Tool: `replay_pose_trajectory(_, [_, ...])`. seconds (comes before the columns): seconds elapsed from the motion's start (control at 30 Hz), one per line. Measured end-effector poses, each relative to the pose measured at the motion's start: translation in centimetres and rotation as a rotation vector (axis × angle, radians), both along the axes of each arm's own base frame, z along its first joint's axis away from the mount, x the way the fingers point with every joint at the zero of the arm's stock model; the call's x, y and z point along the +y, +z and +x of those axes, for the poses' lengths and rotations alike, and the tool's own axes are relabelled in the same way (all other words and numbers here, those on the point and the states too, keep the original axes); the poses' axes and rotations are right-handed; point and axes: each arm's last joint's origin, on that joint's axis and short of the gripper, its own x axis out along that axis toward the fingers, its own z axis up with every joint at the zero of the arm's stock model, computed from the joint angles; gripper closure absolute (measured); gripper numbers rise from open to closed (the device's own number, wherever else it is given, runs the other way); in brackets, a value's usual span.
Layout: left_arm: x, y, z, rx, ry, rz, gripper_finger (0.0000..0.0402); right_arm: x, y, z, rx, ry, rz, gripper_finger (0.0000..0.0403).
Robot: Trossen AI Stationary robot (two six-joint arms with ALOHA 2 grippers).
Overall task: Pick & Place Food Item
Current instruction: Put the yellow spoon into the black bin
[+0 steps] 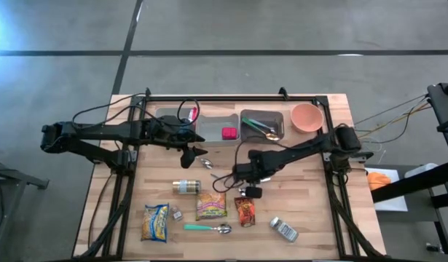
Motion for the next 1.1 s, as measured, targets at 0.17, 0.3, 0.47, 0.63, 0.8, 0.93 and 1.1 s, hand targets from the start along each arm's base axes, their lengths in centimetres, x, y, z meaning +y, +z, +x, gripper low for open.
replay_pose_trajectory(0.17, [0.0,0.0,0.0,0.0,0.0,0.0,0.0132,-0.3,3.1,-0.9,-0.09,-0.041,-0.032,0.0377])
replay_pose_trajectory(0.3, [0.0,0.0,0.0,0.0,0.001,0.0,0.0132,-1.1,6.1,-2.0,-0.178,-0.086,-0.098,0.0377])
replay_pose_trajectory(0.47, [0.0,0.0,0.0,0.0,0.005,0.004,0.0132,-3.6,9.1,-3.8,-0.245,-0.207,-0.135,0.0377])
replay_pose_trajectory(0.63, [0.1,0.2,0.0,-0.011,0.021,0.019,0.0132,-7.4,10.4,-5.4,-0.281,-0.338,-0.166,0.0377])
replay_pose_trajectory(0.8, [0.1,0.2,-0.1,-0.005,0.021,0.018,0.0132,-11.4,9.3,-6.7,-0.227,-0.433,-0.162,0.0377])
replay_pose_trajectory(0.93, [0.1,0.2,-0.1,-0.005,0.021,0.018,0.0132,-13.6,8.0,-7.1,-0.238,-0.465,-0.158,0.0377])
replay_pose_trajectory(1.1, [0.1,0.2,-0.1,-0.003,0.01,0.035,0.0132,-15.5,6.4,-7.6,-0.258,-0.474,-0.142,0.0377])
